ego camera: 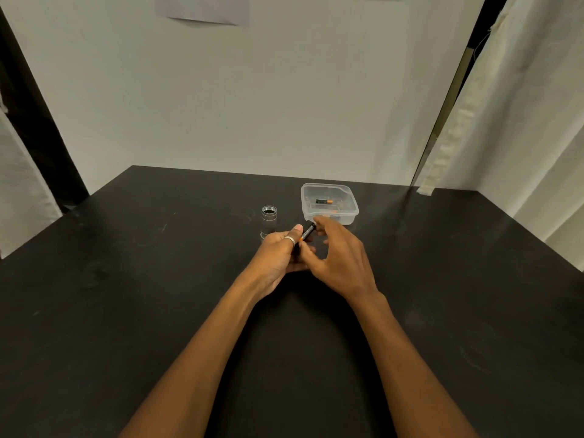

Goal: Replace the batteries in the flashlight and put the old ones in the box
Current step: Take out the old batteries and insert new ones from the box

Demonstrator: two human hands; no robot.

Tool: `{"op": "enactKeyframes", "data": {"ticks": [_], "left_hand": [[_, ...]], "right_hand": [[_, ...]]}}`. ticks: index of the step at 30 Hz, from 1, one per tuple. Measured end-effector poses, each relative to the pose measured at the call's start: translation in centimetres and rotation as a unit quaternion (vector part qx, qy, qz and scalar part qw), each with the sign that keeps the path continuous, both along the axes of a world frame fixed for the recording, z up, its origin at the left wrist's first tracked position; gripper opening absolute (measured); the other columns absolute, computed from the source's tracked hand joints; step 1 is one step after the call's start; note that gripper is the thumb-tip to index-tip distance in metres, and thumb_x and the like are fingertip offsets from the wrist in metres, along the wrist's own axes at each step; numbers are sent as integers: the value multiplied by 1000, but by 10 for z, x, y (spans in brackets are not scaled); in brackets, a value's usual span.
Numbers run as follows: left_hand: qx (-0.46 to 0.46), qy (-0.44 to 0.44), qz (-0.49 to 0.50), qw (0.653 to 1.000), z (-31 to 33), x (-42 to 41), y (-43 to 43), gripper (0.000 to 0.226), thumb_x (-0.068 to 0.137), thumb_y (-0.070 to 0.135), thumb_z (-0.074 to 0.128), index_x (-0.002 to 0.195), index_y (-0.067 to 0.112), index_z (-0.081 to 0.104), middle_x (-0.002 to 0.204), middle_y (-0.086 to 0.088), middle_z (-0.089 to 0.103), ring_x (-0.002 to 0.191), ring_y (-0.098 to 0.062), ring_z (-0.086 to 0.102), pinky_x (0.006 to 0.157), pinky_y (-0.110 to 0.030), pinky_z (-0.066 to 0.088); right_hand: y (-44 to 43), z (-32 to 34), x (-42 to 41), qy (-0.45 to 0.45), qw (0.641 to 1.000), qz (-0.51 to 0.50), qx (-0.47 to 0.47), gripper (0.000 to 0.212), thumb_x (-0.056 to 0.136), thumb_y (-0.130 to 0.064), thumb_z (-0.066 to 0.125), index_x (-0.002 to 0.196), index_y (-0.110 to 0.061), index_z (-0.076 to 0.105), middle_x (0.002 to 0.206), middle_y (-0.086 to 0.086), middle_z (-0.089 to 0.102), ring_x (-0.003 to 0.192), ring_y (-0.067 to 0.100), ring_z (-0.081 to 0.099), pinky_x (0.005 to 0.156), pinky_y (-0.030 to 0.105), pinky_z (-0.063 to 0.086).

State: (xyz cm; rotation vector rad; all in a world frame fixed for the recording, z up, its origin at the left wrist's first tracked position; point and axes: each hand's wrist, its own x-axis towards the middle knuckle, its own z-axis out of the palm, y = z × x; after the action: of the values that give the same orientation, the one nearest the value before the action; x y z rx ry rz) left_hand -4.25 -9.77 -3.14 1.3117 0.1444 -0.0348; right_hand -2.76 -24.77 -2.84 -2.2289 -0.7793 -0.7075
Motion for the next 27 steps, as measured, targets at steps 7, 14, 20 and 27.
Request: {"op": "enactKeyframes", "data": {"ticks": [7, 14, 20, 27], "left_hand": [[20, -4, -25, 999, -1, 0, 1, 44, 107, 39, 46, 95, 8, 75, 79, -8, 74, 75, -15, 72, 69, -31, 60], [17, -1, -15, 1000, 1, -2, 0, 47, 106, 41, 47, 76, 20, 77, 74, -4, 71, 75, -17, 70, 71, -34, 60], [-2, 0, 0, 1000, 2, -2, -1, 50, 108, 42, 44, 85, 12, 77, 77, -11, 72, 76, -22, 73, 70, -33, 60], [-18, 11, 29, 999, 6, -4, -2, 50, 109, 40, 43, 82, 16, 78, 81, -8, 78, 75, -17, 76, 61, -28, 60]], "right_hand": [[2, 4, -2, -16, 1000, -13, -15, 49, 85, -24, 76, 128, -7, 59, 110, 7, 73, 99, 23, 71, 81, 38, 60], [-1, 1, 0, -14, 999, 6, -36, 39, 91, -25, 69, 127, -10, 62, 113, 6, 71, 100, 22, 69, 81, 40, 59], [4, 1, -3, -42, 997, 47, -45, 40, 92, -20, 72, 130, -7, 68, 121, 9, 71, 106, 23, 70, 89, 38, 59], [8, -3, -2, -61, 998, 20, -21, 31, 101, -23, 66, 130, -15, 71, 125, 7, 73, 99, 24, 75, 78, 41, 62]]}}
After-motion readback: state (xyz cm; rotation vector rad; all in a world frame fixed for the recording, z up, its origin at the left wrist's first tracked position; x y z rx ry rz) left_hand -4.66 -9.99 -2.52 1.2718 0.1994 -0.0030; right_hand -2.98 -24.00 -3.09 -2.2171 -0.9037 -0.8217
